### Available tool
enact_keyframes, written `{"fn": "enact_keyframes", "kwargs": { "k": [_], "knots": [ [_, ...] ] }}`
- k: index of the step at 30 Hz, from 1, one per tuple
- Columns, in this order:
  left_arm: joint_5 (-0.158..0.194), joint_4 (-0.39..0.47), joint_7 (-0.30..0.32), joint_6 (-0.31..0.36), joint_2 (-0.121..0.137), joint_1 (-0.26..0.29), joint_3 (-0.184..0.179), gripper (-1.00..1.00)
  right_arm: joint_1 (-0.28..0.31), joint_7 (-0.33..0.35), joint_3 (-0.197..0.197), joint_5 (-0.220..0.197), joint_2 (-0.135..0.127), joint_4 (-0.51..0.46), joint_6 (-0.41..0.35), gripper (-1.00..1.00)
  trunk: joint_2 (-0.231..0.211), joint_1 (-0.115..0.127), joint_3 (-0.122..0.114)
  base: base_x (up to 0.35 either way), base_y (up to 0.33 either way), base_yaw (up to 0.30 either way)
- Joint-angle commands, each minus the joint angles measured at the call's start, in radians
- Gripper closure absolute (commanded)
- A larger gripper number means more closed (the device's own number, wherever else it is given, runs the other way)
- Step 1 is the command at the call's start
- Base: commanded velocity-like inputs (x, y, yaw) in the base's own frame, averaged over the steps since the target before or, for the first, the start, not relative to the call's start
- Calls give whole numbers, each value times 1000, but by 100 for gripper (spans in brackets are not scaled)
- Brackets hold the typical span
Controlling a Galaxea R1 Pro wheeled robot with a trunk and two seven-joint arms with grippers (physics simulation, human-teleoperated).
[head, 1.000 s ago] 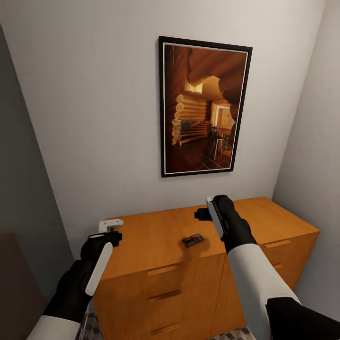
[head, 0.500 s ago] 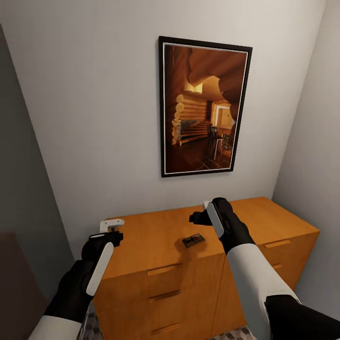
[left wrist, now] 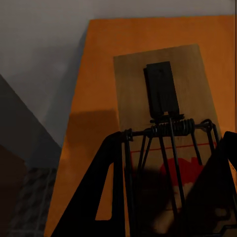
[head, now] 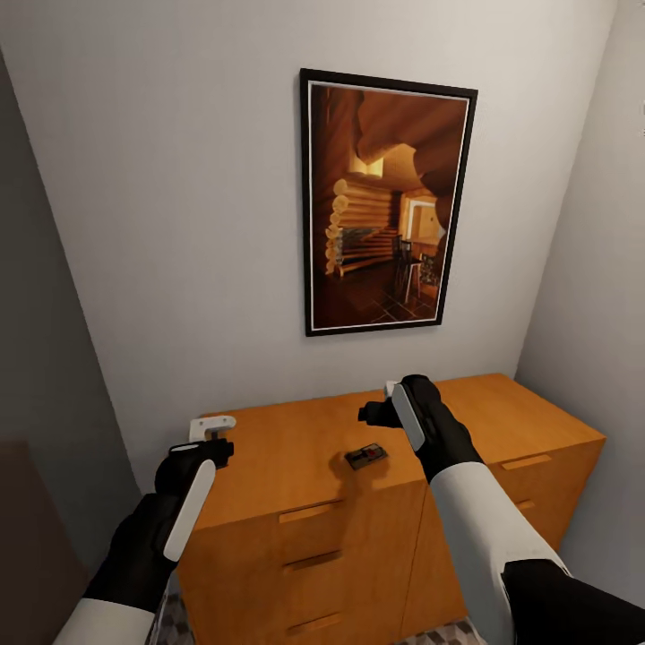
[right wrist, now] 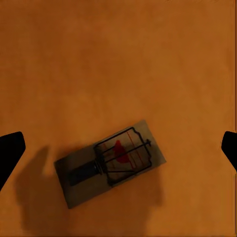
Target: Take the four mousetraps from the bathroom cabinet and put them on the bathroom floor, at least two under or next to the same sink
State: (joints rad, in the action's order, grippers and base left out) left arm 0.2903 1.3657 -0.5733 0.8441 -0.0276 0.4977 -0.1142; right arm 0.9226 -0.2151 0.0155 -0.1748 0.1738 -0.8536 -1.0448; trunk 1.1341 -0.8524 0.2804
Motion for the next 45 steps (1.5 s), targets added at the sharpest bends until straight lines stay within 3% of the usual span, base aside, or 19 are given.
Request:
{"fn": "enact_keyframes", "kwargs": {
  "k": [1, 13, 45],
  "knots": [
    [9, 1, -11, 3, 0, 1, -2, 100, 1, -10, 2, -12, 1, 0, -2, -100, 1, 0, 1, 0, 0, -142],
    [10, 1, -13, 3, -3, 1, -11, 100, 1, -20, 5, -9, 1, -3, -2, -100, 1, 0, 1, 0, 0, -204],
    [10, 1, -13, 3, -9, 1, -13, 100, 1, -23, 1, -6, 1, -5, -2, -100, 1, 0, 1, 0, 0, -3]
  ]
}}
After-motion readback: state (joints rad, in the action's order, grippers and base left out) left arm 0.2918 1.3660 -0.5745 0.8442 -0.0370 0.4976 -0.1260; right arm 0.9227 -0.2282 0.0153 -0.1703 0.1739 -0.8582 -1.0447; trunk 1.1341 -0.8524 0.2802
